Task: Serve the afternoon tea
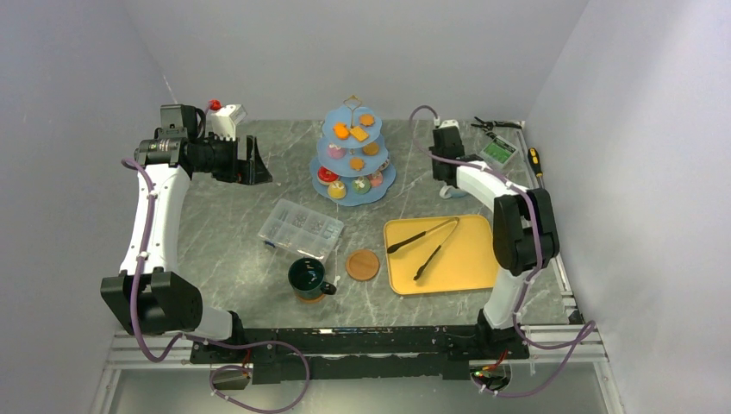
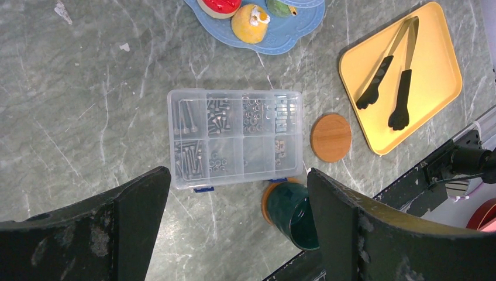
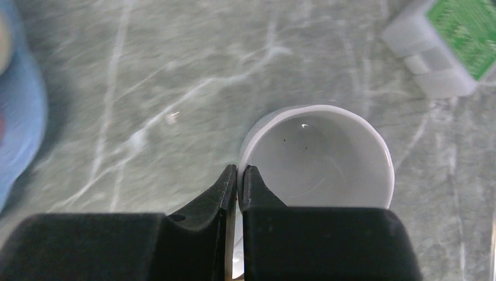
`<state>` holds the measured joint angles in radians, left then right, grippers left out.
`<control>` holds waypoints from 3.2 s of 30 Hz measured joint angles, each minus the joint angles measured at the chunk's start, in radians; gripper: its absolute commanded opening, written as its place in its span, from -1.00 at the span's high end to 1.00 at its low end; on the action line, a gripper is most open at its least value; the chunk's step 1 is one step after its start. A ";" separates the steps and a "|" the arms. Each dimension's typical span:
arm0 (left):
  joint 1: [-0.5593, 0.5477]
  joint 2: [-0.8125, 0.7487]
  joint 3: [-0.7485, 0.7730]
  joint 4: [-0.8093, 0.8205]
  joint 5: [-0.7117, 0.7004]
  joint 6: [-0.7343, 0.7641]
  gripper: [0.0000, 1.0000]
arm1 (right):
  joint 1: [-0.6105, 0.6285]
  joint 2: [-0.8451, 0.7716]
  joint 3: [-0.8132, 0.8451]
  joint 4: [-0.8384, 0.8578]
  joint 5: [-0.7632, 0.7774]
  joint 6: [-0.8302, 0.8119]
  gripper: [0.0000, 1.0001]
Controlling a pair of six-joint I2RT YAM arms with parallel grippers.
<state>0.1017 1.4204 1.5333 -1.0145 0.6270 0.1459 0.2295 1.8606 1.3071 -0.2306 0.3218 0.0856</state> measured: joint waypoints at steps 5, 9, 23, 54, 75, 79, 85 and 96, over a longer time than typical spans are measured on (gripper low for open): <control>0.000 0.000 0.000 0.000 -0.001 0.000 -0.86 | 0.114 -0.072 -0.083 0.023 -0.076 -0.034 1.00; 0.000 0.000 0.000 0.000 -0.004 0.002 -0.86 | 0.196 -0.144 -0.155 0.022 -0.156 -0.035 1.00; 0.000 -0.010 0.000 -0.001 -0.013 0.018 -0.86 | 0.287 -0.203 -0.208 0.018 -0.390 -0.109 1.00; -0.423 0.155 -0.041 0.100 -0.089 0.029 -0.80 | 0.469 -0.692 -0.476 0.115 -0.372 -0.032 -0.60; -0.753 0.552 0.159 0.296 -0.372 -0.036 -0.49 | 0.349 -0.874 -0.602 0.053 -0.019 0.205 -0.41; -0.752 0.599 0.163 0.295 -0.372 -0.038 -0.25 | 0.348 -0.875 -0.603 0.048 -0.016 0.210 -0.40; -0.755 0.638 0.163 0.314 -0.355 -0.053 0.29 | 0.347 -0.892 -0.615 0.043 -0.018 0.211 -0.37; -0.762 0.635 0.153 0.338 -0.363 -0.069 0.94 | 0.343 -0.892 -0.617 0.029 -0.116 0.196 -0.57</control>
<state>-0.6601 2.0552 1.6867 -0.6769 0.2638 0.0772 0.5724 0.9688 0.6899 -0.2020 0.2054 0.2813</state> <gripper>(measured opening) 0.064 0.758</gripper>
